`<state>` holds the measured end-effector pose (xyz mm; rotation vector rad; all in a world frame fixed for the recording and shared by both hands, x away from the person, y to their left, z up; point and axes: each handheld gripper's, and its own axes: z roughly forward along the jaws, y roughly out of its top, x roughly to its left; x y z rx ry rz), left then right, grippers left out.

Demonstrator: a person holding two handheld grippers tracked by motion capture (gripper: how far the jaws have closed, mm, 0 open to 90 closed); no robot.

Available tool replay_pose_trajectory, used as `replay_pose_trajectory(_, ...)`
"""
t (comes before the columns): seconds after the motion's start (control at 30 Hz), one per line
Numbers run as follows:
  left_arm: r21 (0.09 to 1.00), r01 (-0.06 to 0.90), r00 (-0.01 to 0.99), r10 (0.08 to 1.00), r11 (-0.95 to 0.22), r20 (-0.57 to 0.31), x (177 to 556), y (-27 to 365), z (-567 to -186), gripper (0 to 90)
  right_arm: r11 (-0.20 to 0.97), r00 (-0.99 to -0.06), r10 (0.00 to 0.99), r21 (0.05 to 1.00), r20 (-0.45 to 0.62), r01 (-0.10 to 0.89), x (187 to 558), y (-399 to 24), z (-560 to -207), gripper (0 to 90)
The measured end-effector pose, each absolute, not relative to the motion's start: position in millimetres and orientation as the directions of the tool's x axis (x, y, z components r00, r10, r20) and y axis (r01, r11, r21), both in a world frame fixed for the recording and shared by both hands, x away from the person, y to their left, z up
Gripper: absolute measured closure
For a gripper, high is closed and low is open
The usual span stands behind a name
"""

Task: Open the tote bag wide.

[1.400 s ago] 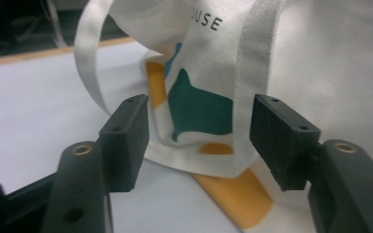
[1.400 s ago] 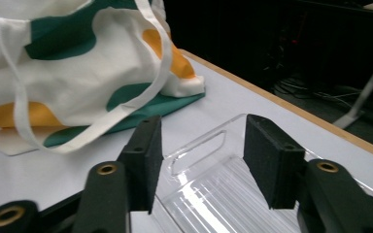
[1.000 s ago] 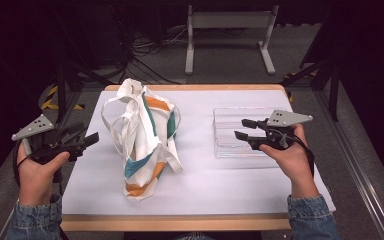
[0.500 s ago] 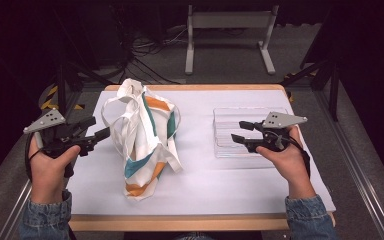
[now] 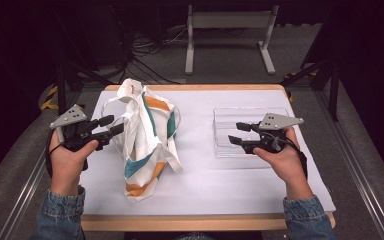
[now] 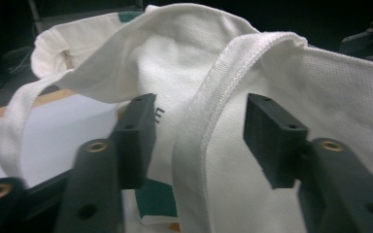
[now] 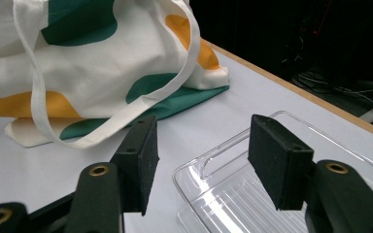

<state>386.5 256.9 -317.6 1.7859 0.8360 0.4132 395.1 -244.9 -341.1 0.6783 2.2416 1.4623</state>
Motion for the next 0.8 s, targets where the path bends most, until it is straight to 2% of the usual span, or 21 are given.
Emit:
replay_pose_trajectory(0.17, 0.917, 0.356, 0.717, 0.682, -0.179, -0.146, 387.4, 253.4, -318.9, 81.2, 0.348, -0.817, 0.574, 0.92, -0.056, 0.181, 393.3, -239.9, -341.8, 46.0)
replay_pose_trajectory(0.23, 0.917, 0.362, 0.719, 0.676, -0.17, -0.159, 387.6, 253.6, -319.2, 87.2, 0.342, -0.816, 0.575, 0.922, -0.051, 0.183, 392.1, -240.0, -340.7, 47.7)
replay_pose_trajectory(0.47, 0.916, 0.364, 0.723, 0.671, -0.168, -0.164, 386.7, 254.4, -318.5, 87.6, 0.326, -0.828, 0.559, 0.927, -0.032, 0.184, 386.7, -234.2, -337.0, 51.3)
replay_pose_trajectory(0.8, 0.919, 0.36, 0.725, 0.668, -0.163, -0.165, 385.2, 255.1, -316.8, 87.6, 0.315, -0.886, 0.464, 0.938, -0.019, 0.145, 377.5, -198.2, -324.2, 51.3)
